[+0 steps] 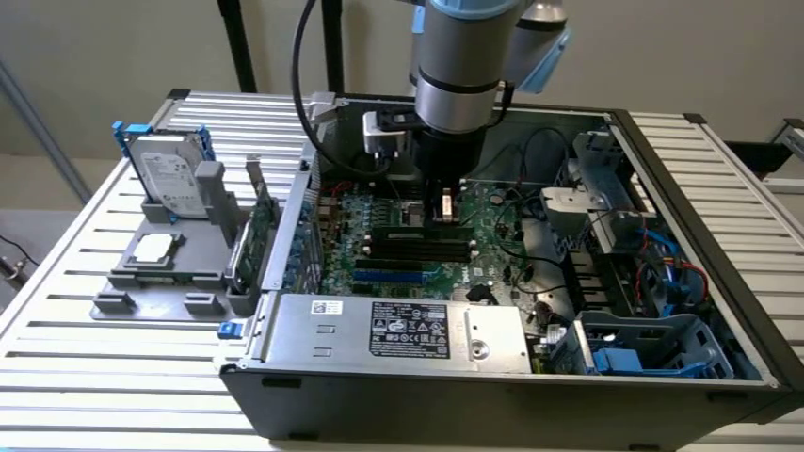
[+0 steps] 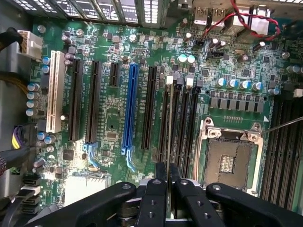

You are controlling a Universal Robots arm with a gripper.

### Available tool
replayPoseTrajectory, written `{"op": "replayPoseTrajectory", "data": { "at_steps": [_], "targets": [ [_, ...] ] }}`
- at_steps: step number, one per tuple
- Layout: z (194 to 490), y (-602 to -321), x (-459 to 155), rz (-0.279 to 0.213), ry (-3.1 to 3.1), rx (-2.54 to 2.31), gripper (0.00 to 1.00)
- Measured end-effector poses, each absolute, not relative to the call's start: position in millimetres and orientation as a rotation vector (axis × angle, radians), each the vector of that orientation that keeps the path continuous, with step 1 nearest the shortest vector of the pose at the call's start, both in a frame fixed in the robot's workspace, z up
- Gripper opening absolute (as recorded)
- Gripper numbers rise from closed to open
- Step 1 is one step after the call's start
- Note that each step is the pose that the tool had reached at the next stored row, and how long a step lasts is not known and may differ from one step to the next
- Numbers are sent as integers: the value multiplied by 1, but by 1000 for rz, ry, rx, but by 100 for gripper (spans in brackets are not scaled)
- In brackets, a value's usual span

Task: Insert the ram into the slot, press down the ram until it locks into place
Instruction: 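Insert the ram into the slot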

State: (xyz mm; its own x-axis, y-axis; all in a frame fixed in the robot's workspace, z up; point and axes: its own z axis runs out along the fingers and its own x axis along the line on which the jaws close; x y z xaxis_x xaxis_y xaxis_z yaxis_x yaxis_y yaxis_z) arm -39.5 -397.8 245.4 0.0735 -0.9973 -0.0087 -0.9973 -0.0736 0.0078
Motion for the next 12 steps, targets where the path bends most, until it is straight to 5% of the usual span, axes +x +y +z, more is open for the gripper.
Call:
{"op": "replayPoseTrajectory", "data": {
  "at_steps": [12],
  "targets": [
    [239, -397, -41, -9, 2157, -2308, 14]
  ]
}}
